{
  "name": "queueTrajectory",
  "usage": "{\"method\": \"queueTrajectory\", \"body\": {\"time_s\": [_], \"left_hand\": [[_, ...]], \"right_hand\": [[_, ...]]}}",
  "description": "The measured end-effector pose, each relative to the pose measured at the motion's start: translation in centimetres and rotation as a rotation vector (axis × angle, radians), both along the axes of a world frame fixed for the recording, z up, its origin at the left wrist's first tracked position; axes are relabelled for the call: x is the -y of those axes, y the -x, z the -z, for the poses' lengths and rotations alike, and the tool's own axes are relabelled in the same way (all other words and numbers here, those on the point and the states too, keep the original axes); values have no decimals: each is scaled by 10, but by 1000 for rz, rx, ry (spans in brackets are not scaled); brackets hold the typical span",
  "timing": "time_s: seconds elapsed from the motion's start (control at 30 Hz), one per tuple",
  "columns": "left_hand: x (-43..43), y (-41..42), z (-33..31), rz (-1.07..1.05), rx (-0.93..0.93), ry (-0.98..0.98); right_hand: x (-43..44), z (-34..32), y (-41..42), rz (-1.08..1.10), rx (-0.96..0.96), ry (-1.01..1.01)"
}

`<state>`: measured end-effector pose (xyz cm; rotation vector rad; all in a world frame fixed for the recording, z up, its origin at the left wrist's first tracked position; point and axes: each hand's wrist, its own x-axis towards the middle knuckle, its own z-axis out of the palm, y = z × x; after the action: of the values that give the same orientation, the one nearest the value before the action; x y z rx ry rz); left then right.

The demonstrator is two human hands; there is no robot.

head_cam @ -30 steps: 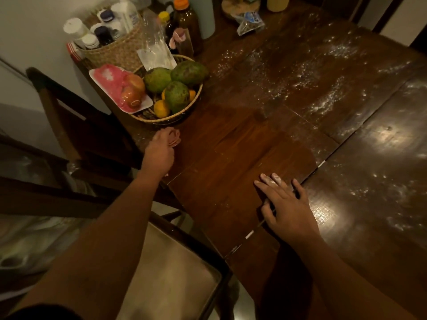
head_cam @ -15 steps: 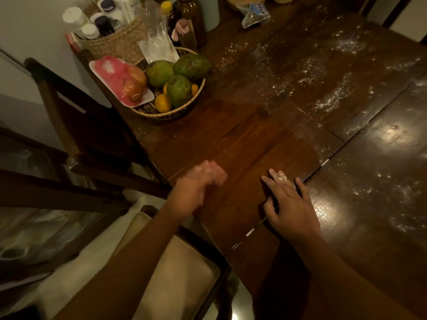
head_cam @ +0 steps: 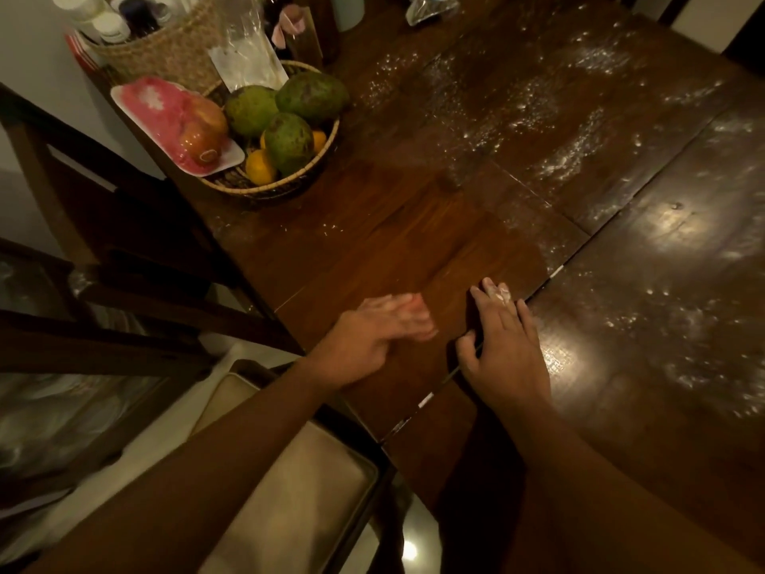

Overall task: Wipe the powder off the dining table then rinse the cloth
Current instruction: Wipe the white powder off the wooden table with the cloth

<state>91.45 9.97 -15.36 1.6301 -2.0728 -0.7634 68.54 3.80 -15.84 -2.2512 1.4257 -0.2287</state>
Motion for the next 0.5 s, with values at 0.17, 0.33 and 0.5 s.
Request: {"method": "queueTrajectory", "body": {"time_s": [0.17,0.33,0.5], "left_hand": [[-26,-77,-10,165,57,69],[17,-132,-11,-690,48,-14],[66,-115,2,-1228,220,9]], "right_hand": [[1,0,4,-125,-96,4],[-2,2,6,-303,-148,41],[0,4,4,-285,-187,64]]}}
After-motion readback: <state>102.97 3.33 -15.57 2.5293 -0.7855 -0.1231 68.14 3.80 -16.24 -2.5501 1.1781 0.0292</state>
